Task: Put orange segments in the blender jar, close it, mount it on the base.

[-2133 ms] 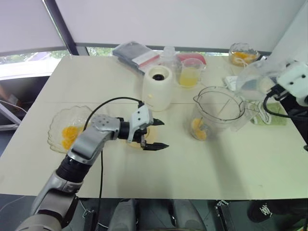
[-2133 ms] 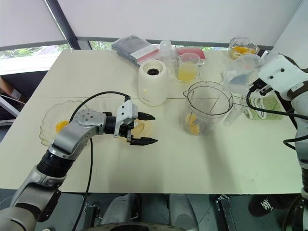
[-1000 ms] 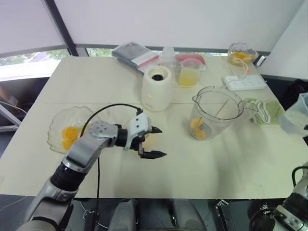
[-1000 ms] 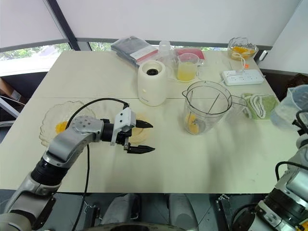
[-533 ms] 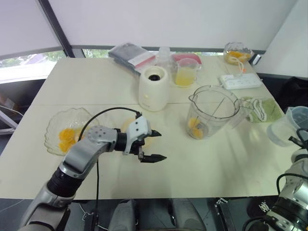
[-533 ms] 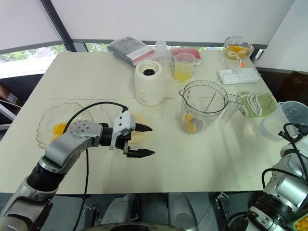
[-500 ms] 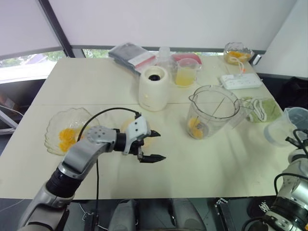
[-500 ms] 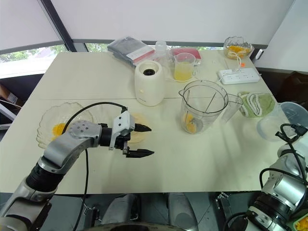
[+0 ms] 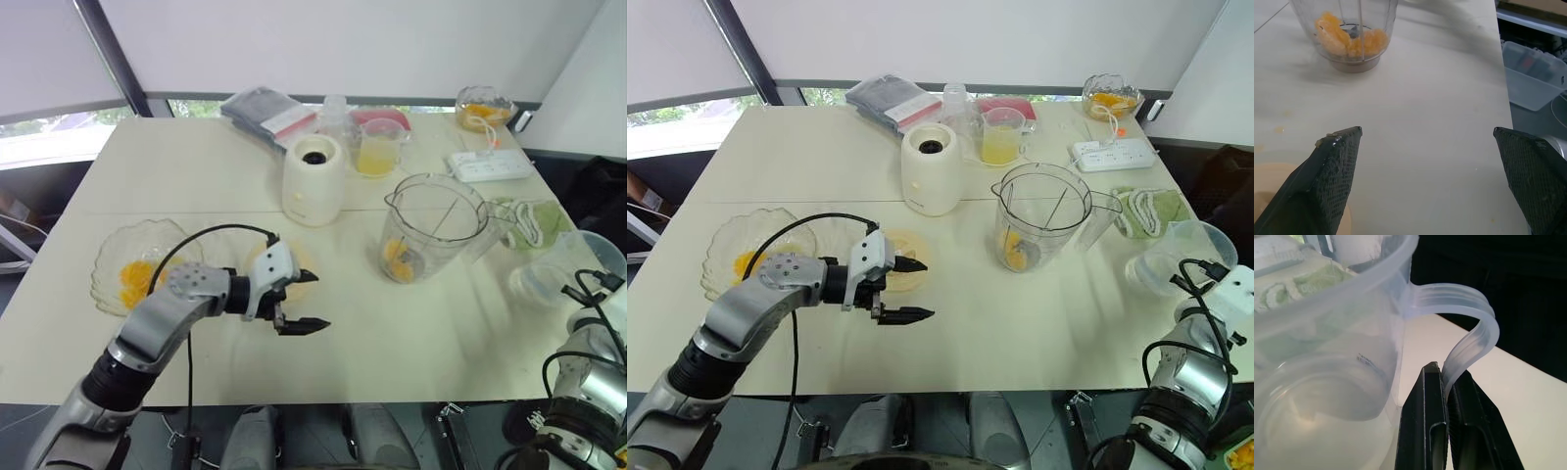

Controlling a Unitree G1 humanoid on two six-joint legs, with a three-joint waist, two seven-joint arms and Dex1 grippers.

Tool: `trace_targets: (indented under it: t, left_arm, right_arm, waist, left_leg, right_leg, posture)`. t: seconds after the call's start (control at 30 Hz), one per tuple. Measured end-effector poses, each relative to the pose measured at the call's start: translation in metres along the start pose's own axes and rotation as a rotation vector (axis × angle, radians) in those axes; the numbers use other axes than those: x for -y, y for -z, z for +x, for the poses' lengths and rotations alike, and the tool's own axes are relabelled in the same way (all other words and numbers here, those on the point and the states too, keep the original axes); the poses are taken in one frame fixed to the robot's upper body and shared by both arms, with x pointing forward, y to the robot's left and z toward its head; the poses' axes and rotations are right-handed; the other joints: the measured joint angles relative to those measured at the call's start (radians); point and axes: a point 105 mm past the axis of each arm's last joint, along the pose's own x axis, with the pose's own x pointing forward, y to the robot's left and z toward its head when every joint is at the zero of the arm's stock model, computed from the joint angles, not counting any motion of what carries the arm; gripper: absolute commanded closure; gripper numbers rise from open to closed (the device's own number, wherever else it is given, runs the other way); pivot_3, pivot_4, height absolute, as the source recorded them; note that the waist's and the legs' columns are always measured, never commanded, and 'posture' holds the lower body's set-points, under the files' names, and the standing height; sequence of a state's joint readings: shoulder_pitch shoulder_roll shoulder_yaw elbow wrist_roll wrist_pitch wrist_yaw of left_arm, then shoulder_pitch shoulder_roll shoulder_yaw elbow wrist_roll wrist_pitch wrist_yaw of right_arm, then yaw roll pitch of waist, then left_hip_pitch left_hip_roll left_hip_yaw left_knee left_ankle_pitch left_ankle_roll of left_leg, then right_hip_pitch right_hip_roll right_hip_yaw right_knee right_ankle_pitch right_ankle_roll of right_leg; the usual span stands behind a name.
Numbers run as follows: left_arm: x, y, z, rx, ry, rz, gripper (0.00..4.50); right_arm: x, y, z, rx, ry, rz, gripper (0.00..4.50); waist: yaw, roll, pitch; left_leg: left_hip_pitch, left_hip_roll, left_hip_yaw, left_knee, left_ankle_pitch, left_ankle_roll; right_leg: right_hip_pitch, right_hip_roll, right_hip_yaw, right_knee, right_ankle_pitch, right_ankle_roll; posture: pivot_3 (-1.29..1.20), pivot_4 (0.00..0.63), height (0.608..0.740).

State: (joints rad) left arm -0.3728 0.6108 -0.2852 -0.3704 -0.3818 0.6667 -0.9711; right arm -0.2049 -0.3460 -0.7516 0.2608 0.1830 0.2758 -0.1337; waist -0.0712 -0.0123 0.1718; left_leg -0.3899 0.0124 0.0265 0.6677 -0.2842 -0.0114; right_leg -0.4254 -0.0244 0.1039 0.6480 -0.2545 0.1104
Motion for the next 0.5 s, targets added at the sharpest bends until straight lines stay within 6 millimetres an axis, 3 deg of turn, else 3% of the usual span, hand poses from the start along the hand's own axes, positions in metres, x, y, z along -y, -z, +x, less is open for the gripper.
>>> trace_targets:
  t: [0.5]
  left_arm:
    - [-0.001,0.001,0.0,0.002,-0.016,-0.001,0.0]
  right_arm:
    - [0.0,0.014,0.0,-0.047,0.007,0.028,4.46]
  waist:
    - [0.0,0.0,0.0]
  left_leg:
    - [0.0,0.0,0.0,0.0,0.0,0.0]
  right_leg:
    - [0.0,0.0,0.0,0.0,0.0,0.0]
  posture:
    - [0.0,0.15,0.74]
